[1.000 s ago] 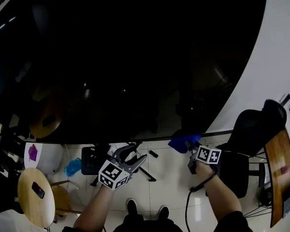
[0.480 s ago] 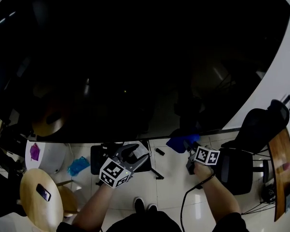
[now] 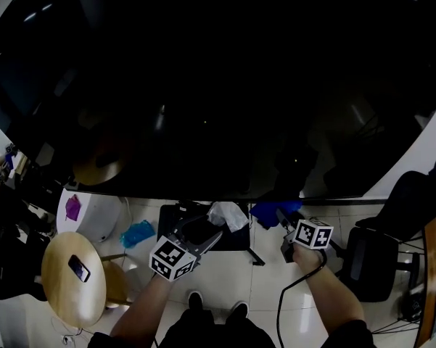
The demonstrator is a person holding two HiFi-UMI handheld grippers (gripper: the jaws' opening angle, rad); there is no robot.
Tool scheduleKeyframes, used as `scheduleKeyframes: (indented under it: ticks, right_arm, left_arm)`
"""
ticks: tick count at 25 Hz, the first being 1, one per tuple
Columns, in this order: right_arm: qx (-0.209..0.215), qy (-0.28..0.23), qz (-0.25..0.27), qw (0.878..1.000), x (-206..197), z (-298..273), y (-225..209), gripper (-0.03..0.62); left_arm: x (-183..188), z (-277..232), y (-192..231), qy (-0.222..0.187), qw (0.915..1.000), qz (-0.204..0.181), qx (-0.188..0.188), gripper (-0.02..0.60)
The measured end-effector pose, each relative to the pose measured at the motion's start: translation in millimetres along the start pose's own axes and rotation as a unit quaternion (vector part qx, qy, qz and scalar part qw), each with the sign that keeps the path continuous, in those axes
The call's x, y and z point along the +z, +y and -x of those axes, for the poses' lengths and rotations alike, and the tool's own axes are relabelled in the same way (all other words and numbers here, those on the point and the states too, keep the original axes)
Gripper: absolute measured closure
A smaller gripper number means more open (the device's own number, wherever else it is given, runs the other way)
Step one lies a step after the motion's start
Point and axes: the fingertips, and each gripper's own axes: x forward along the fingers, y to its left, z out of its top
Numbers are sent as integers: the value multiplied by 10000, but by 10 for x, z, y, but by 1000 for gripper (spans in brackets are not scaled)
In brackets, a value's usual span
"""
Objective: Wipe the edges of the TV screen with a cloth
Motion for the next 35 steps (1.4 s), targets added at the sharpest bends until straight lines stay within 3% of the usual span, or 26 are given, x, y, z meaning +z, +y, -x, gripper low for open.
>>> scheduleKeyframes:
  ticks: [8, 22, 35]
  right_arm:
    - [133, 114, 55, 9998, -292, -478, 674, 448]
    - [-252, 34, -158, 9996, -847, -1444, 1896, 448]
    - [132, 360, -183, 9991, -1308, -2275, 2931, 448]
  left_arm:
    - [-177, 520, 497, -161, 9998, 76, 58, 364]
    - [-587, 1706, 1713, -165, 9992, 272, -242, 364]
    - [-928, 2519, 2489, -239, 9982, 555, 59, 364]
